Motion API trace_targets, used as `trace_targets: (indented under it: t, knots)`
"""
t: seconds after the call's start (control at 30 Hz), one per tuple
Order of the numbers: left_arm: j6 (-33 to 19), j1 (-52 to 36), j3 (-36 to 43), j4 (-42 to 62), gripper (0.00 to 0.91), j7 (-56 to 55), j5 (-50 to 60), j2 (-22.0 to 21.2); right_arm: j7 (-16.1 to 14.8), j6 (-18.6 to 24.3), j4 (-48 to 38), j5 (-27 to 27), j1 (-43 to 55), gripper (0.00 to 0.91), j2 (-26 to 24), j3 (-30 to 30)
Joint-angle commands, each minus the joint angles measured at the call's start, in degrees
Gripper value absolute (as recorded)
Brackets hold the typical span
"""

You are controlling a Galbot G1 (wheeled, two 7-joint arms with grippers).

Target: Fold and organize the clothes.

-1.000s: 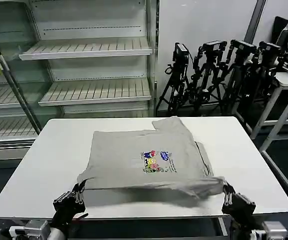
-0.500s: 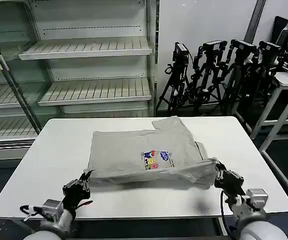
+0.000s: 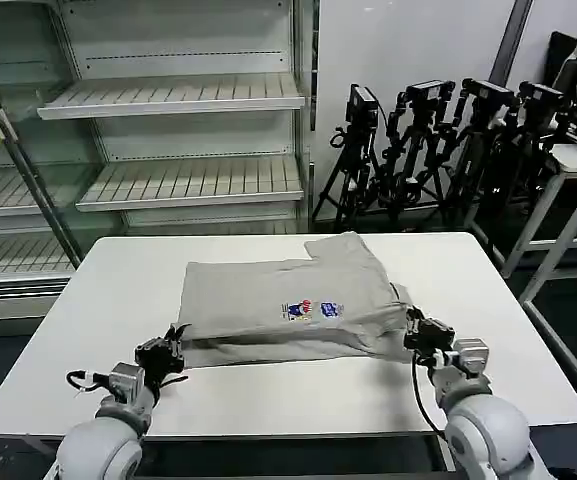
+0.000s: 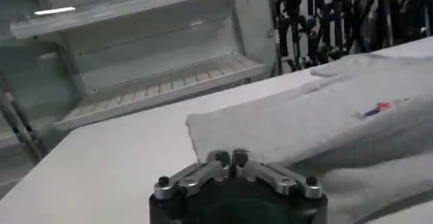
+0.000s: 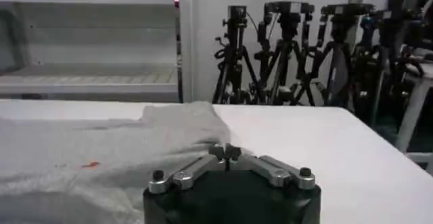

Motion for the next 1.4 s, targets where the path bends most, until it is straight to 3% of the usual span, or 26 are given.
trace_targets:
  t: [0.03, 0.33, 0.57, 0.8, 1.07, 1.1, 1.13, 1.2, 1.27, 1.3, 1.33, 1.37, 1.4]
  knots:
    - [0.20, -3.61, 1.52, 3.97, 0.907, -0.04, 0.11, 0.91, -0.03, -0.19, -4.01, -0.74, 3.67, 0.907, 0.21, -2.73]
    - [-0.57, -4.58, 2.50, 4.17, 0.907, -0.78, -0.25, -0.06, 0.88, -0.12, -6.39, -4.41, 3.41, 0.907, 2.79, -3.75]
    - [-0.94, 0.69, -0.52, -0.61, 0.907, -1.22, -0.44, -0.46, 1.33, 0.45, -1.61, -6.15, -0.37, 0.907, 3.25, -1.45]
    - [-1.05, 7.71, -2.90, -4.20, 0.907, -1.49, -0.71, -2.99, -0.70, 1.71, 1.26, -9.03, -6.18, 0.907, 2.98, 2.58]
    - [0.18, 6.44, -2.21, -1.61, 0.907, -1.86, -3.58, -3.82, -2.02, 1.25, -2.21, -8.49, -6.15, 0.907, 3.67, 3.37]
    - [0.18, 6.23, -2.15, -1.24, 0.292, -1.85, -3.65, -3.80, -2.08, 0.96, -2.89, -8.10, -5.83, 0.907, 3.73, 3.10]
    - [0.18, 5.82, -2.09, -0.86, 0.081, -1.86, -3.70, -3.75, -2.21, 0.69, -3.27, -7.82, -5.55, 0.907, 3.83, 2.84]
    - [0.09, 5.22, -1.96, -0.04, 0.050, -1.87, -4.03, -3.68, -2.52, 0.06, -4.04, -7.30, -4.97, 0.887, 3.91, 2.39]
    - [-0.29, 4.85, -1.74, 0.80, 0.050, -1.77, -4.17, -3.67, -2.83, -0.06, -4.44, -6.67, -4.66, 0.796, 3.93, 1.94]
    - [-0.38, 4.75, -1.66, 1.03, 0.050, -1.72, -4.18, -3.68, -2.96, -0.06, -4.70, -6.62, -4.56, 0.494, 3.92, 1.78]
    - [-0.51, 4.67, -1.58, 1.51, 0.050, -1.67, -4.19, -3.72, -3.10, -0.09, -5.14, -6.44, -4.49, 0.282, 3.88, 1.57]
    - [-0.58, 4.66, -1.51, 1.79, 0.050, -1.65, -4.22, -3.74, -3.18, -0.10, -5.41, -6.28, -4.45, 0.000, 3.85, 1.39]
    - [-0.63, 4.70, -1.44, 2.01, 0.050, -1.60, -4.23, -3.78, -3.21, -0.08, -5.78, -5.97, -4.41, 0.000, 3.83, 1.35]
